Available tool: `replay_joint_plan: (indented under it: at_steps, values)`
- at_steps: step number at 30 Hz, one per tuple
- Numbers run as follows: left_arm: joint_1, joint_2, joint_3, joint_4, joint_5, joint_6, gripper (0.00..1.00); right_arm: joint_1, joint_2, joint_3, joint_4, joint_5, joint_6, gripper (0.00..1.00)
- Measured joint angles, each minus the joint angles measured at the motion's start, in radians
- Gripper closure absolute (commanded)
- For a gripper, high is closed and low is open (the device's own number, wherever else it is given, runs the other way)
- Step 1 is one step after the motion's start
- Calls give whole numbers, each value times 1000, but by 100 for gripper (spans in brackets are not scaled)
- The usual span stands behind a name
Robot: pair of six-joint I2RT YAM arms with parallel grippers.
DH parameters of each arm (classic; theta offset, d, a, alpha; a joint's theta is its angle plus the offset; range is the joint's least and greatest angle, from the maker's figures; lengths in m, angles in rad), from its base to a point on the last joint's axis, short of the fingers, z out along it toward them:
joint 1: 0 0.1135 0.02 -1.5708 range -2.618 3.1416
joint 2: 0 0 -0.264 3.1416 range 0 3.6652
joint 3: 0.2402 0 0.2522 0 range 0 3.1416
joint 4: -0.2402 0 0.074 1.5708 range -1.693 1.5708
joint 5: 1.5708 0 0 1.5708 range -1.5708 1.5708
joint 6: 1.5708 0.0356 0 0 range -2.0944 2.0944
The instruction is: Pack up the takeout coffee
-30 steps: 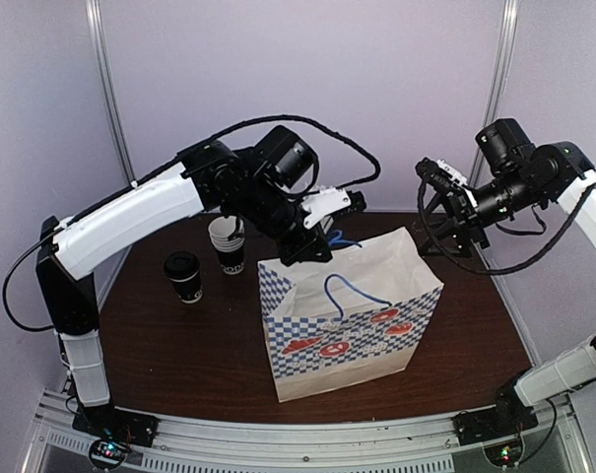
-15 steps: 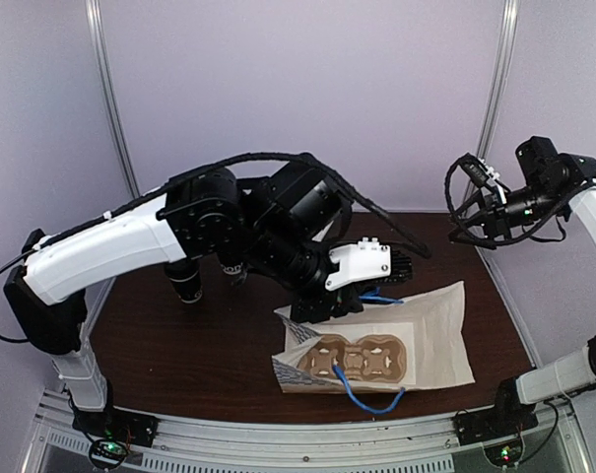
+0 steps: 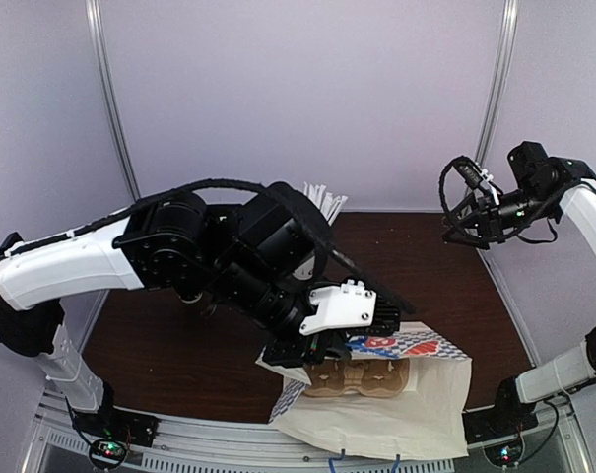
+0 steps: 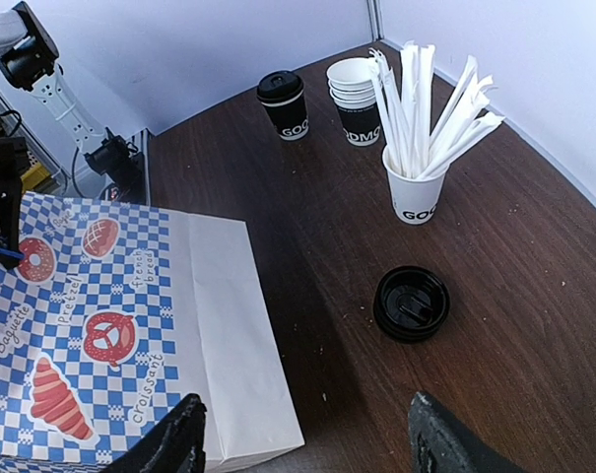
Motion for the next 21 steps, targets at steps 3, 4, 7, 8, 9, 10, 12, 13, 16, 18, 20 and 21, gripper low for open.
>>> replay_joint_plan:
  at_steps: [3, 4, 7, 8, 9, 10, 12, 13, 16, 18, 20, 21]
  values:
    - [0, -10, -17, 18, -17, -4, 99, 0, 7, -2, 9, -5, 1, 30]
    - [1, -12, -23, 29, -30, -3, 100, 0, 8, -2, 11, -7, 3, 30]
    - [23, -12, -36, 68, -70, 8, 100, 0, 9, -3, 18, -13, 16, 31]
    - [42, -7, -37, 85, -77, 12, 100, 0, 9, -3, 20, -14, 19, 31]
    - [67, -1, -36, 105, -84, 15, 100, 0, 9, -3, 23, -14, 22, 31]
    - [94, 8, -35, 122, -89, 19, 100, 0, 9, -3, 24, -15, 24, 31]
    - [152, 36, -21, 149, -101, 33, 97, 0, 9, -3, 23, -17, 26, 31]
    - [180, 55, -11, 162, -111, 42, 96, 0, 9, -3, 23, -18, 26, 30]
    - [252, 114, 30, 174, -139, 73, 95, 0, 8, -6, 31, -25, 31, 31]
    - [291, 150, 55, 174, -145, 91, 80, 0, 3, -21, 47, -37, 45, 31]
    - [315, 180, 85, 174, -152, 105, 54, 0, -2, -35, 59, -42, 53, 31]
    - [320, 188, 95, 173, -156, 111, 47, 0, -3, -39, 64, -44, 58, 30]
